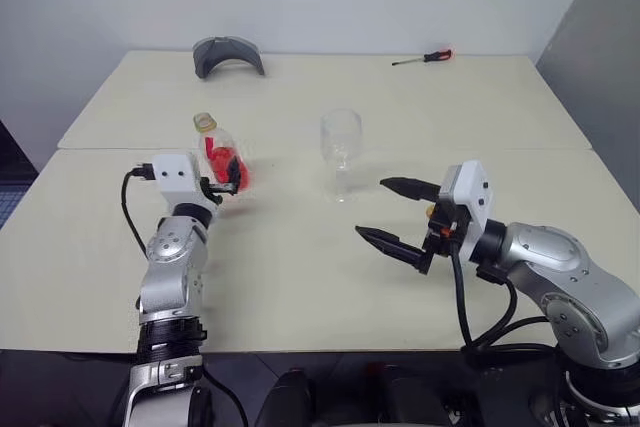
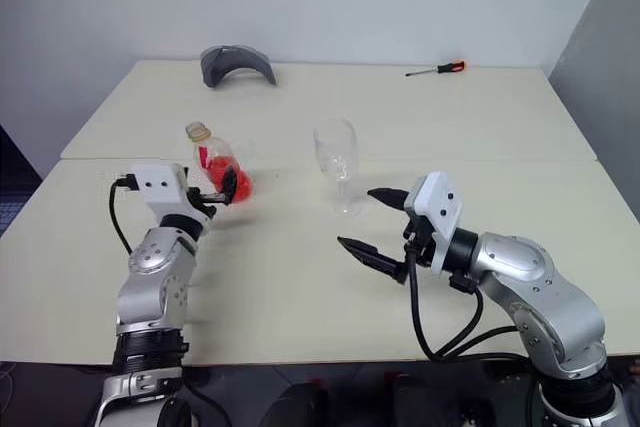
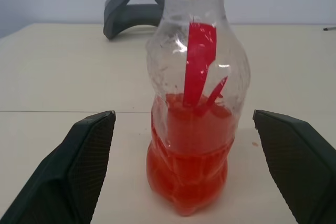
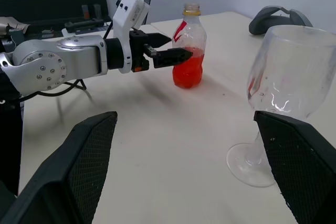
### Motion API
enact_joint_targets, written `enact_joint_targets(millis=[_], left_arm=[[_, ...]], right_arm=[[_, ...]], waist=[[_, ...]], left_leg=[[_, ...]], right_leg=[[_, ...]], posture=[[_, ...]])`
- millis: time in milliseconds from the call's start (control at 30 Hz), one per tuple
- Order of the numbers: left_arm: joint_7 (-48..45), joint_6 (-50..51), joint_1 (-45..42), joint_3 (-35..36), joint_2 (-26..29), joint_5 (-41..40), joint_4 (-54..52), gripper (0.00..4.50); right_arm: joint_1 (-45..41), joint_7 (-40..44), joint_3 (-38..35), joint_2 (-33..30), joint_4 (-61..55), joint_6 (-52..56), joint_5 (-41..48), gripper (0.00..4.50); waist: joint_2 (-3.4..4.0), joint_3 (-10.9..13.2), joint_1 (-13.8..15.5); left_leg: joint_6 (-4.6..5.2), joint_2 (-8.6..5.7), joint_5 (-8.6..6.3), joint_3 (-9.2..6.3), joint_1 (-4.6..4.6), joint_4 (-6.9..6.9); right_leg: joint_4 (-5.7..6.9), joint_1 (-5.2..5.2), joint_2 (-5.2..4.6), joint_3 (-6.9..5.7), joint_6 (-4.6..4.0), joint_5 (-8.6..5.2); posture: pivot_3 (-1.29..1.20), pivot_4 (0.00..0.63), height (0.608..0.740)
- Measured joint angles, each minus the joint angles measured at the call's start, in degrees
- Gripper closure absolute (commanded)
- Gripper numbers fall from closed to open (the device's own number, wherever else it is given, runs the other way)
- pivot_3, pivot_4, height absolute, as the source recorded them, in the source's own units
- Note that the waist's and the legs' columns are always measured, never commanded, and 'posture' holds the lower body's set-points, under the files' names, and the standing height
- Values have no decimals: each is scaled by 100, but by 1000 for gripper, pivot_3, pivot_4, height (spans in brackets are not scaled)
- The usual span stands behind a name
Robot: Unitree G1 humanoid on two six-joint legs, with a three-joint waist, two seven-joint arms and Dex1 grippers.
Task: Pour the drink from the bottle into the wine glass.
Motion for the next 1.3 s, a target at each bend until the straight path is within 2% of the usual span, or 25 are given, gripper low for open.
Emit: enact_joint_targets(millis=[200,667,767,933,1067,1167,1300], left_arm=[[-139,-215,-310,1,68,1,463,0],[-387,-1291,-1604,-152,262,294,2905,0],[-401,-1549,-1766,-205,260,343,3300,615],[-419,-1810,-1837,-203,265,344,3515,2143],[-449,-1869,-1838,-250,269,364,3550,2967],[-555,-1820,-1838,-395,307,483,3489,3230],[-969,-1470,-1946,-722,438,565,3244,3242]], right_arm=[[-4,-148,28,-2,-4,5,55,41],[-108,-413,69,-8,-16,129,73,41],[-171,-479,70,4,-17,144,81,0],[-171,-534,70,5,-17,164,105,0],[-173,-573,70,8,-10,163,107,0],[-207,-626,70,38,12,163,105,0],[-444,-685,75,68,137,164,63,0]], waist=[[0,0,4],[-1,0,47],[-1,0,48],[-1,0,52],[-1,0,58],[-1,0,58],[-4,2,56]], left_leg=[[-5,-2,3,1,-1,0],[-6,-4,4,-1,-7,4],[-6,-4,4,-2,-7,5],[-6,-4,4,-2,-7,5],[-6,-4,4,-2,-7,7],[-6,-4,5,-3,-7,7],[-6,-5,5,-3,-10,10]], right_leg=[[-1,0,-2,0,0,0],[-1,-2,-3,-4,2,1],[-1,-3,-3,-6,2,1],[0,-3,-4,-5,2,2],[2,-3,-4,-5,2,2],[3,-4,-4,-6,2,2],[4,-5,-3,-7,1,2]], posture=[[0,150,740],[0,150,740],[0,150,740],[0,150,740],[0,150,740],[0,150,740],[0,150,740]])
